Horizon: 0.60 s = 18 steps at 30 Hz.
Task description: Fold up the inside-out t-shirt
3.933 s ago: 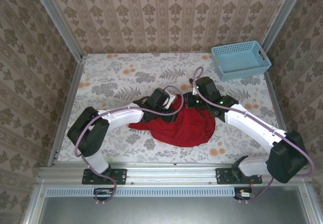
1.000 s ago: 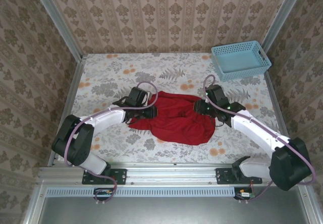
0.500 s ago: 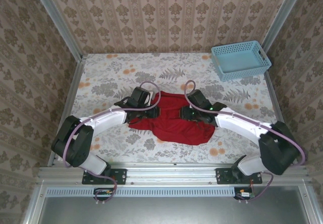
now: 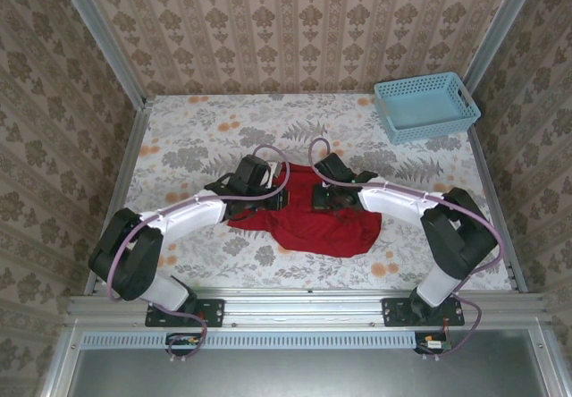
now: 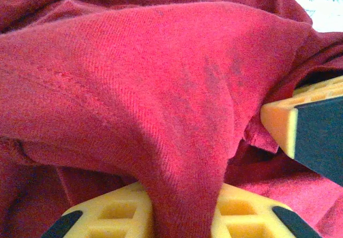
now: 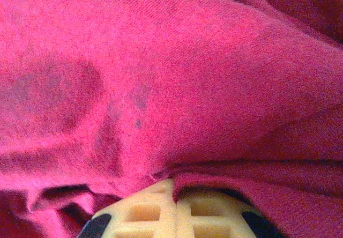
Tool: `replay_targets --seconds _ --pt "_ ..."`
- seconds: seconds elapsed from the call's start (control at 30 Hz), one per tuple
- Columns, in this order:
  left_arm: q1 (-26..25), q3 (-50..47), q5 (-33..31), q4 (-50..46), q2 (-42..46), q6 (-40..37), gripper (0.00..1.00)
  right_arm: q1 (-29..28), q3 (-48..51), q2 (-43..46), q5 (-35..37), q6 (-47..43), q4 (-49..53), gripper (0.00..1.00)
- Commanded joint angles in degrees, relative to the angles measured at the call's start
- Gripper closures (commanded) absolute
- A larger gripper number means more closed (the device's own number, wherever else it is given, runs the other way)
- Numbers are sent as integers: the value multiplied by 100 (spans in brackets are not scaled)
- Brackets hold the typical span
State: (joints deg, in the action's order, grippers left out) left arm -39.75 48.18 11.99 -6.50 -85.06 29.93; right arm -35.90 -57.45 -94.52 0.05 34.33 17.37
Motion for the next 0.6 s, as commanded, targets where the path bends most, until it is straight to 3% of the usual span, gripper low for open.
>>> replay_targets --seconds 0.0,0.17,0.27,0.4,0.57 --pt "34 99 -385 -323 100 -135 77 30 -341 632 201 -585 818 100" --pt "228 71 -521 -423 93 -224 83 239 -439 2327 -28 -1259 1571 100" --pt "276 -34 -522 -225 161 -216 85 797 -135 3101 -709 -1265 1622 100" --pt "285 -13 -362 -137 147 -229 86 1549 323 3354 -999 -1247 1738 100" --pt "233 71 -55 -177 111 -410 86 2060 728 2965 -1486 -888 1230 100"
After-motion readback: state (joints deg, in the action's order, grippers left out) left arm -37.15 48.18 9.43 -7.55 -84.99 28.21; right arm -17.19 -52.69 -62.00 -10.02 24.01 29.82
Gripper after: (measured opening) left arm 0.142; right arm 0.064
